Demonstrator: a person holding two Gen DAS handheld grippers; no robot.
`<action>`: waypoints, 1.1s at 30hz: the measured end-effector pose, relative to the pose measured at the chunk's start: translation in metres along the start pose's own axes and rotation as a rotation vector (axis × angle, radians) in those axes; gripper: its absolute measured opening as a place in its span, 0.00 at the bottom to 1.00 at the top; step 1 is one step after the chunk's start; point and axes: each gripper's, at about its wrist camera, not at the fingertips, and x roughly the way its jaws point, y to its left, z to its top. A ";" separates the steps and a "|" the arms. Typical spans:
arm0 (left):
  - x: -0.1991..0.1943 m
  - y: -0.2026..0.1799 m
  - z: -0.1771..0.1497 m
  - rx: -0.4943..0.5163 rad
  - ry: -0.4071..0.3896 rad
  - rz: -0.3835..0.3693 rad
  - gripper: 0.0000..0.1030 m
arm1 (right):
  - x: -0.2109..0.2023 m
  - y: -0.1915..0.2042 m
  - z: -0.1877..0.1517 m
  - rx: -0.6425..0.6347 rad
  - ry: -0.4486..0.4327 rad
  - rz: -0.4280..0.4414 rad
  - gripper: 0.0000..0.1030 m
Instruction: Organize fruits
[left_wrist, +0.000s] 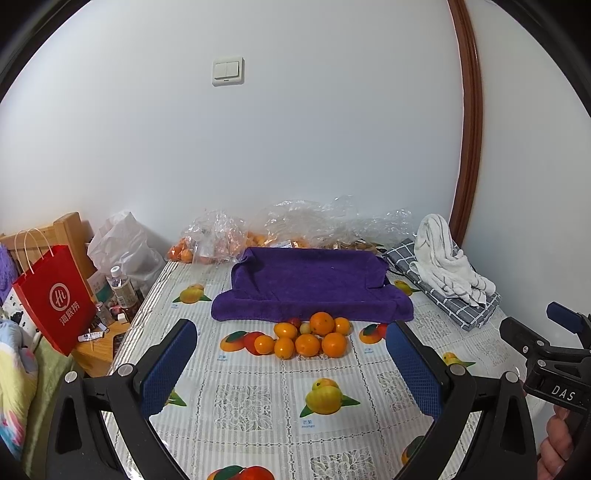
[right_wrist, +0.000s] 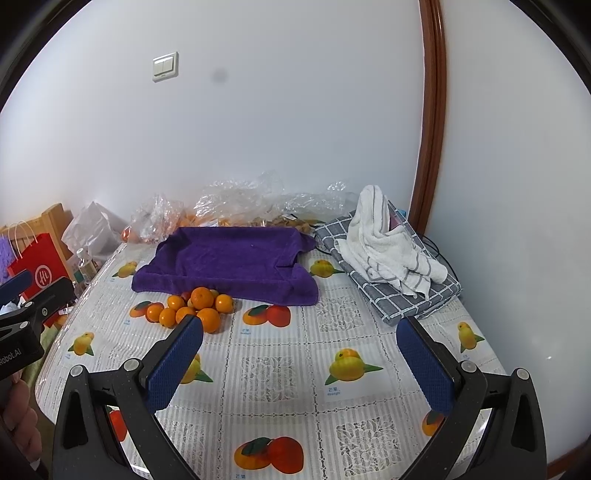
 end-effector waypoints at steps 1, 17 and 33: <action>0.000 0.000 0.000 0.000 -0.001 0.000 1.00 | 0.000 0.000 0.000 0.001 0.000 0.000 1.00; -0.005 0.001 0.003 0.010 -0.009 -0.010 1.00 | -0.006 -0.002 -0.002 0.023 -0.014 -0.004 1.00; 0.025 0.023 -0.004 -0.008 0.002 -0.016 1.00 | 0.031 0.016 -0.009 -0.008 0.010 0.021 1.00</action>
